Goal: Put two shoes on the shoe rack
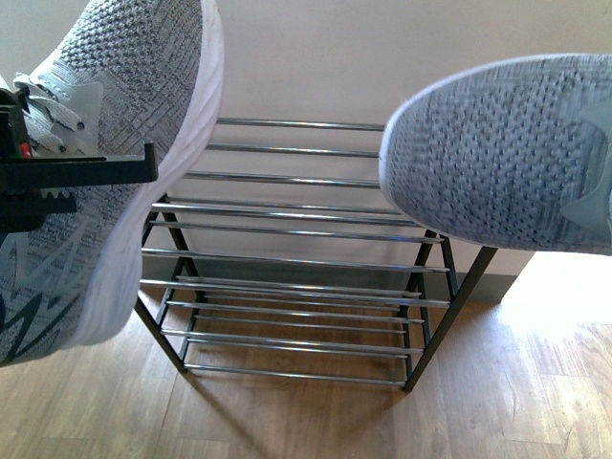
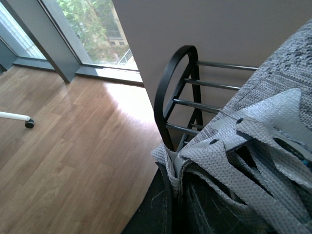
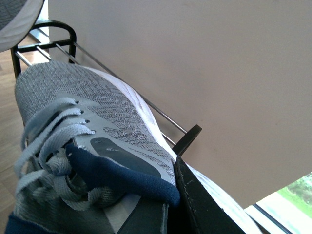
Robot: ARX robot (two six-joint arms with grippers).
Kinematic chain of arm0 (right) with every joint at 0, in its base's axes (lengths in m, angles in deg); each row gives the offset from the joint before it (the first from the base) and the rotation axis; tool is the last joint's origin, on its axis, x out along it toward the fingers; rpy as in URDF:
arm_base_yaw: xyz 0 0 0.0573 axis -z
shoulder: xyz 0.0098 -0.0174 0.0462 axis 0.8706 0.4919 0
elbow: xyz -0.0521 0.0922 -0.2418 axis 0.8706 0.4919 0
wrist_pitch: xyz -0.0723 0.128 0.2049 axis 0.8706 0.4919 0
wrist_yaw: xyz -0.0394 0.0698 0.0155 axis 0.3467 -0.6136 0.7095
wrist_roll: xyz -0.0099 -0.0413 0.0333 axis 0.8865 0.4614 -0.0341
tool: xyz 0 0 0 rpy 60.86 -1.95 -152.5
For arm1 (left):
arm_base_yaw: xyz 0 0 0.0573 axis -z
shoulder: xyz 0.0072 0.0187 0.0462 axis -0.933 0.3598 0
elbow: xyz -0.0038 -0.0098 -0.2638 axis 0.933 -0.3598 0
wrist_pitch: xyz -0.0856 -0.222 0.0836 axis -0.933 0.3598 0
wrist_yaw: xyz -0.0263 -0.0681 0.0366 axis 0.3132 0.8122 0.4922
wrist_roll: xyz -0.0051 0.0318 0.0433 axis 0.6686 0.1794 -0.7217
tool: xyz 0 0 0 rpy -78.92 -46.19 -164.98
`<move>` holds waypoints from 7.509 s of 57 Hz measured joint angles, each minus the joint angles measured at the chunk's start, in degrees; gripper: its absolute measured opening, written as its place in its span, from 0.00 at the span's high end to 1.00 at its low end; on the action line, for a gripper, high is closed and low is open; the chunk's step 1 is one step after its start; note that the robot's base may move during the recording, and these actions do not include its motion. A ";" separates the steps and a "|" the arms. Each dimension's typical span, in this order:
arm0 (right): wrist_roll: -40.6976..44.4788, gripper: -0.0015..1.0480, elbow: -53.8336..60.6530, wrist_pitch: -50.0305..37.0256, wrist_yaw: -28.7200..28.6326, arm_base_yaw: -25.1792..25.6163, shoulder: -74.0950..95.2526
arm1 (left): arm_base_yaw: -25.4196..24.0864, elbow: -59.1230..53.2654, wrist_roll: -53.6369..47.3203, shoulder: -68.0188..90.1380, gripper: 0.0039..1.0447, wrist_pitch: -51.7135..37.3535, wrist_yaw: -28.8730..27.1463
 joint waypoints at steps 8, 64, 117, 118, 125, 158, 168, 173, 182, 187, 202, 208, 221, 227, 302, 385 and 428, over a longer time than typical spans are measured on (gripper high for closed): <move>-0.07 0.99 0.00 0.00 -0.37 -0.07 0.00 | -0.09 0.00 -0.04 0.00 0.99 0.00 -0.44; -23.78 0.99 -8.31 6.45 6.78 -11.76 5.03 | -0.15 0.00 -0.04 0.00 0.99 0.00 -0.31; -91.08 0.99 -46.38 19.56 46.47 -27.82 64.70 | -0.20 0.00 -0.04 0.00 0.99 0.00 -0.74; -91.41 0.99 -46.51 19.56 46.49 -27.45 65.05 | -0.20 0.00 -0.07 0.00 0.99 0.00 -0.74; -91.86 0.99 -46.75 19.52 47.21 -24.37 65.94 | -0.20 0.00 -0.07 0.00 0.99 0.00 -0.81; -86.55 0.72 -47.58 17.97 46.86 -21.11 68.37 | -0.22 0.00 -0.07 0.00 0.99 0.00 -0.79; -75.47 0.47 -49.29 20.20 47.47 -20.52 62.99 | -0.20 0.00 -0.07 0.00 0.99 0.00 -0.79; -66.40 0.31 -49.40 20.33 46.51 -20.22 57.81 | -0.20 0.00 -0.07 0.00 0.99 0.00 -0.76; -50.53 0.10 -46.29 13.62 47.17 -18.43 49.90 | -0.22 0.00 -0.07 0.00 0.99 0.00 -0.79; -42.64 0.13 -42.34 3.26 45.27 -17.00 47.01 | -0.22 0.00 -0.07 0.00 0.99 0.00 -0.79; -30.67 0.65 -14.19 -31.93 39.93 -13.53 36.70 | -0.20 0.00 -0.07 0.00 0.99 0.00 -0.79; -30.16 0.80 -9.46 -33.46 39.39 -12.55 33.40 | -0.20 0.00 -0.07 0.00 0.99 0.00 -0.79; -29.62 0.98 -1.70 -34.77 37.77 -11.21 27.54 | -0.20 0.00 -0.07 0.00 0.99 0.00 -0.76; -29.59 0.98 2.25 -34.80 34.86 -9.27 23.58 | -0.20 0.00 -0.04 0.00 0.99 0.00 -0.76; -29.53 0.98 15.28 -9.73 33.55 -6.82 -16.24 | -0.20 0.00 -0.04 0.00 0.99 0.00 -0.76; -29.51 0.35 15.26 10.82 33.35 -6.82 -36.54 | -0.52 0.00 -0.04 0.00 0.99 0.00 -1.16; -29.53 0.09 15.26 10.95 33.70 -6.82 -36.65 | -3.08 22.93 40.68 13.44 0.99 26.60 9.60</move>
